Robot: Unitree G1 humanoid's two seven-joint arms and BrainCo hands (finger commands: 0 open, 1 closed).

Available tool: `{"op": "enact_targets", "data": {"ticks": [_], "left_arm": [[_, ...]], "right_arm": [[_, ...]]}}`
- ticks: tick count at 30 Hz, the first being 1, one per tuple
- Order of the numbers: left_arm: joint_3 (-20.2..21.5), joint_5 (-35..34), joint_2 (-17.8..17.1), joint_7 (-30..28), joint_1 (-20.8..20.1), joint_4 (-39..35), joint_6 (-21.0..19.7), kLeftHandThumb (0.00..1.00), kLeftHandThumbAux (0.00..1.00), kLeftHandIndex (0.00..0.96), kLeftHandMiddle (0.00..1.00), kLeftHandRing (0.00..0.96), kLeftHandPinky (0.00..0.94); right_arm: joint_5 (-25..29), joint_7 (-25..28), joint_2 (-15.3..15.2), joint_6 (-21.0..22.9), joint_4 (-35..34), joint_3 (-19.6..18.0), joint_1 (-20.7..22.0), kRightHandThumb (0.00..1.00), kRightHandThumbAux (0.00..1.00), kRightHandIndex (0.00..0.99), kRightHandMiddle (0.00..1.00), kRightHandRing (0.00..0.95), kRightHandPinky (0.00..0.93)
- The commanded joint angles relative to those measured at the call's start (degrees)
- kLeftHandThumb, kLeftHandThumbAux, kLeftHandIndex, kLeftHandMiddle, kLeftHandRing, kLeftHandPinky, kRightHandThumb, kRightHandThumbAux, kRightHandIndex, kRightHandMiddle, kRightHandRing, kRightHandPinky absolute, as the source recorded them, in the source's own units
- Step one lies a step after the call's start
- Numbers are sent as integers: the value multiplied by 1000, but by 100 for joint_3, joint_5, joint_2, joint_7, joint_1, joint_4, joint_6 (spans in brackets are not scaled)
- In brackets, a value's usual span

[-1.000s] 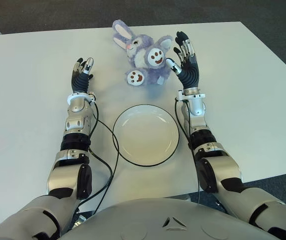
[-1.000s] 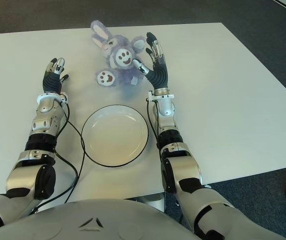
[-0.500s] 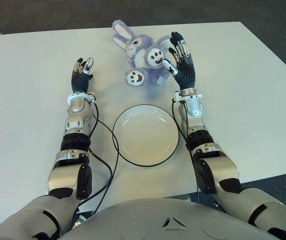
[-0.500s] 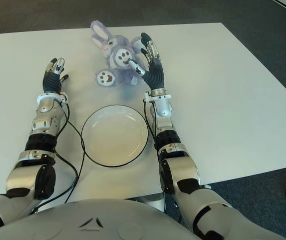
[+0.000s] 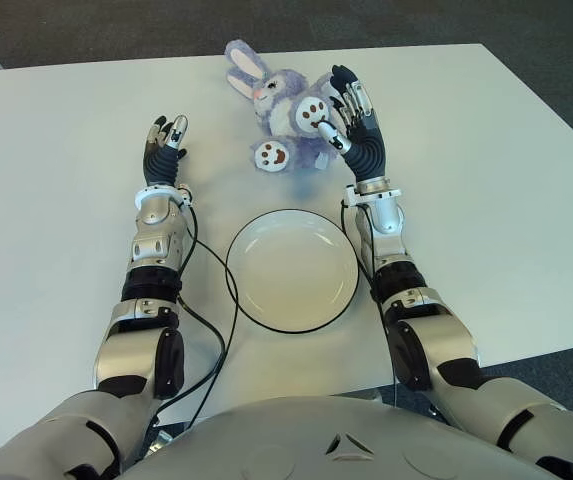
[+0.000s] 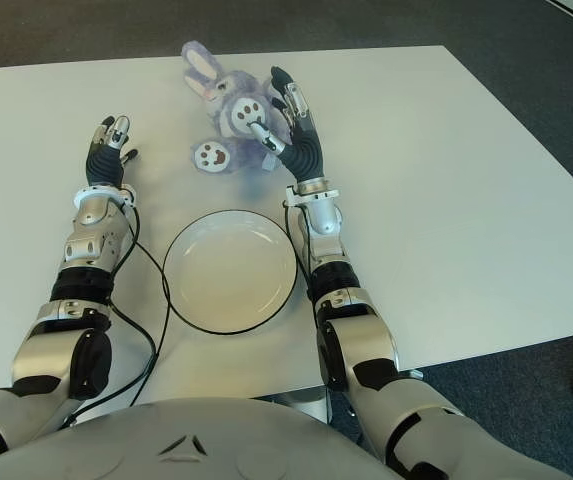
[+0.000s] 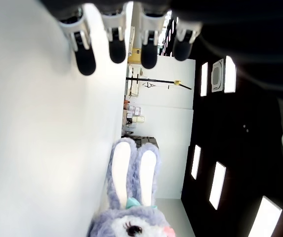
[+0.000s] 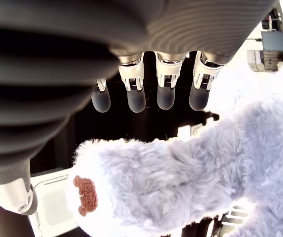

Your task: Put the doll into the plate.

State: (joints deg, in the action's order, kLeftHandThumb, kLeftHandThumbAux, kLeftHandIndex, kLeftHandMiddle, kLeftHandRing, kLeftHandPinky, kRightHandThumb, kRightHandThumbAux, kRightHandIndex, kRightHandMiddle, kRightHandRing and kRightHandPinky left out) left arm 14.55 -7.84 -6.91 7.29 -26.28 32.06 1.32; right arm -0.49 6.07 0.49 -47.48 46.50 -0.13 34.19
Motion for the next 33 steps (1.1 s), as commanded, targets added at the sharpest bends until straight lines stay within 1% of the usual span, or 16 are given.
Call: {"op": "enact_targets", "data": {"ticks": [1,10,19,22,27,33], "left_arm": [[-39,49,54,59,76,159,-168,0,437,0,96,65,0],[-30,46,59,83,71,148,-195,0,434,0,98,65,0],[-31,44,52,66,62,160,-205,0,428,0,95,63,0],[-37,48,44,52,52,181,-195,0,423,0,91,57,0],[-37,45,44,50,55,174,-197,0,419,0,90,55,0],[-33,41,48,57,45,188,-203,0,413,0,89,51,0]], "right_arm": [[-44,68,137,7,203,105,-540,217,553,0,0,0,0],[-184,40,121,51,93,223,-631,180,534,0,0,0,0],[-215,76,115,94,32,284,-693,161,514,0,0,0,0],[-319,-12,118,47,37,328,-728,135,501,2,0,0,0],[-469,-125,93,9,18,395,-773,120,493,7,0,0,0],[-525,-94,38,-18,26,468,-790,101,490,2,0,0,0]]}}
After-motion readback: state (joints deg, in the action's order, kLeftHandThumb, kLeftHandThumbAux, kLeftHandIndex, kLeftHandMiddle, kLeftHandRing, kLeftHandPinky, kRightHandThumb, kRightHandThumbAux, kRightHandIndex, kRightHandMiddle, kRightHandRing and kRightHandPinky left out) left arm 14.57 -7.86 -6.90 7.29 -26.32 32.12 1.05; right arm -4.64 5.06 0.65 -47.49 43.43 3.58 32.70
